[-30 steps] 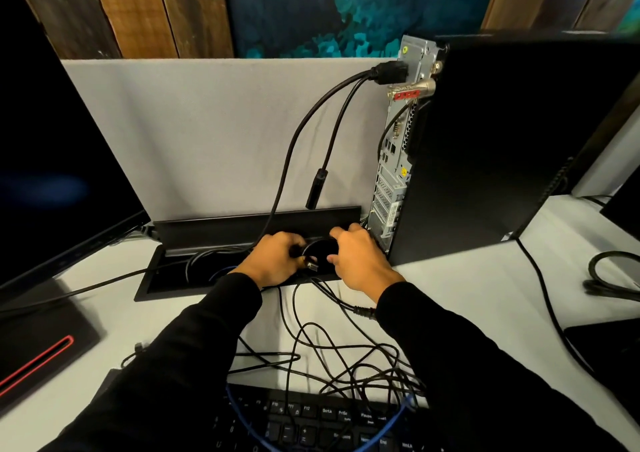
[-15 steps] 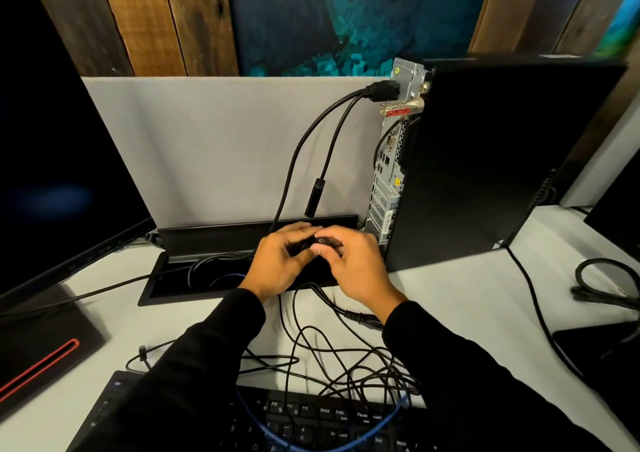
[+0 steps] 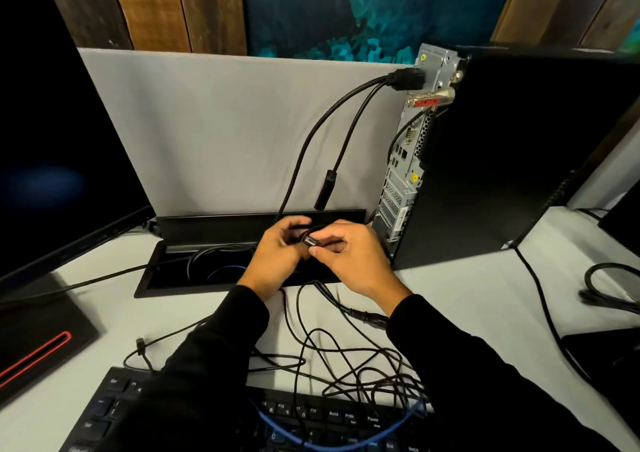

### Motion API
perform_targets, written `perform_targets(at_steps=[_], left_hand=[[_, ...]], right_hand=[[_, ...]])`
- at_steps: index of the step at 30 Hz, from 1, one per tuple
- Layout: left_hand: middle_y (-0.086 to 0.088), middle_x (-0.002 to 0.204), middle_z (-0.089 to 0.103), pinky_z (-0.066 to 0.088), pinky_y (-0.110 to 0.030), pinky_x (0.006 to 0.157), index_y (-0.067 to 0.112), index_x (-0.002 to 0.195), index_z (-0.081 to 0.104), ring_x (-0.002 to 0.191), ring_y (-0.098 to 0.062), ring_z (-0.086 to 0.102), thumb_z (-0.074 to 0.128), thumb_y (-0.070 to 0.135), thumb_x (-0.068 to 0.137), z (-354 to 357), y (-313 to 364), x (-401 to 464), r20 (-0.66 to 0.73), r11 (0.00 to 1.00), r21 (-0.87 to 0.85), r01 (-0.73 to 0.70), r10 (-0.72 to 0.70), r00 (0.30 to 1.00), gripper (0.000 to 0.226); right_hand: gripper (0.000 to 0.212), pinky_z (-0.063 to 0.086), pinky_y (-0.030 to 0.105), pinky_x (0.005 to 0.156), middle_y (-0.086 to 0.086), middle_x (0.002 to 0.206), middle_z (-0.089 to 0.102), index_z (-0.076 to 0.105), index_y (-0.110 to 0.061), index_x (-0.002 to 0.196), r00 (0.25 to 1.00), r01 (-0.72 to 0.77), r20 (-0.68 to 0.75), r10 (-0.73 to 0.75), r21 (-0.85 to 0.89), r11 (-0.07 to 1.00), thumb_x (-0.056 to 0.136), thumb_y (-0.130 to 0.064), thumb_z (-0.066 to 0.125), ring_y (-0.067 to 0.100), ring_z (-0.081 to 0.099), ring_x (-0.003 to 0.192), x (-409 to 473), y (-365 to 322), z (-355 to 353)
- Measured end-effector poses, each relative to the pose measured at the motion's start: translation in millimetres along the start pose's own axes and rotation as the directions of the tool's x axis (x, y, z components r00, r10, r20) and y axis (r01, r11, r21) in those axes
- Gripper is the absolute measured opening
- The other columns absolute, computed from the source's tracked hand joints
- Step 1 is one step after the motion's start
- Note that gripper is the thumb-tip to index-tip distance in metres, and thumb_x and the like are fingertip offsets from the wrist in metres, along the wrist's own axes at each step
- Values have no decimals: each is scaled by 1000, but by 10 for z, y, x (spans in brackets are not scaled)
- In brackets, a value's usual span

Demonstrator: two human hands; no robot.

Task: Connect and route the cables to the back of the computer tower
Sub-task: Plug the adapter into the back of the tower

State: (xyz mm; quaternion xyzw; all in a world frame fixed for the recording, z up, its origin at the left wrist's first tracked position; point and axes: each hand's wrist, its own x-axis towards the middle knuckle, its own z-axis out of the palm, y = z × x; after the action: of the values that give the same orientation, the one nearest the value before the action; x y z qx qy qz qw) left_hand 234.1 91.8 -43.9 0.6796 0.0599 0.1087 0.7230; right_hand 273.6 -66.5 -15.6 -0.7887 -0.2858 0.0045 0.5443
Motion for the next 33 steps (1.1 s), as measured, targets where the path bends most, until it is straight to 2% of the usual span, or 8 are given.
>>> perform_targets(at_steps=[3, 10, 13, 16, 19, 22, 27, 33], left_hand=[[-18, 88, 63, 49, -27, 63, 2, 111, 66, 68, -25, 56, 50, -7, 55, -24, 40, 33, 17, 965, -230, 123, -123, 992, 59], [-15, 99, 72, 53, -32, 86, 3, 118, 68, 93, -24, 66, 46, -15, 94, -36, 62, 5, 67, 944, -297, 143, -129, 989, 37], [-16, 116, 74, 54, -33, 99, 5, 129, 64, 116, -23, 68, 51, -20, 92, -95, -1, -5, 110, 957, -274, 99, -71, 991, 47], [-16, 120, 73, 55, -29, 95, 6, 132, 62, 120, -22, 66, 52, -23, 90, -89, -21, -34, 110, 966, -257, 35, -7, 994, 53], [-12, 113, 76, 56, -28, 90, 8, 124, 66, 108, -21, 70, 52, -22, 91, -44, 13, -64, 62, 985, -167, -36, 47, 997, 47], [-8, 102, 77, 55, -26, 83, 5, 109, 67, 98, -16, 72, 52, -21, 92, -6, 36, -98, 18, 993, -21, -116, 116, 993, 35], [-12, 101, 74, 52, -31, 81, 12, 101, 56, 93, -20, 69, 52, -17, 93, 21, 27, -100, -45, 981, 90, -173, 177, 983, 30], [5, 91, 75, 59, -30, 84, 21, 110, 70, 87, -9, 72, 68, 12, 96, 39, -49, -40, -200, 925, 365, -106, 189, 961, 17]], right_hand=[[23, 59, 22, 83, -6, 101, 69, 81, -13, 101, 997, 58, 61, -52, -111, 992, 80, -5, 83, 9, 71, 91, -17, 82, -30], [19, 61, 26, 80, -4, 108, 64, 82, -16, 96, 991, 9, 133, 5, -104, 995, 79, -22, 88, 10, 69, 94, -94, 151, -114], [18, 61, 36, 76, -5, 103, 59, 74, -18, 82, 999, 32, 38, -25, -194, 981, 74, -16, 90, 14, 66, 88, -89, 171, -38], [37, 50, 27, 80, -4, 105, 48, 57, -18, 87, 987, 43, -129, -97, -365, 930, 71, -18, 90, 17, 54, 92, -62, 167, -56], [44, 42, 32, 100, 1, 123, 47, 58, -17, 120, 978, 91, -109, -176, -533, 841, 82, -20, 79, 23, 45, 116, -24, 80, -113], [55, 32, 43, 109, 6, 138, 49, 44, -21, 150, 996, 89, 60, -65, -683, 725, 98, -24, 62, 29, 41, 130, 115, 41, -156], [33, 26, 38, 95, 5, 117, 58, 60, -33, 135, 989, 76, 142, 33, -698, 712, 103, -33, 55, 27, 49, 122, 324, -40, -197], [15, 19, 35, 82, -1, 104, 60, 66, -30, 112, 998, 57, 27, -53, -681, 730, 101, -33, 58, 22, 52, 112, 305, -40, -112]])
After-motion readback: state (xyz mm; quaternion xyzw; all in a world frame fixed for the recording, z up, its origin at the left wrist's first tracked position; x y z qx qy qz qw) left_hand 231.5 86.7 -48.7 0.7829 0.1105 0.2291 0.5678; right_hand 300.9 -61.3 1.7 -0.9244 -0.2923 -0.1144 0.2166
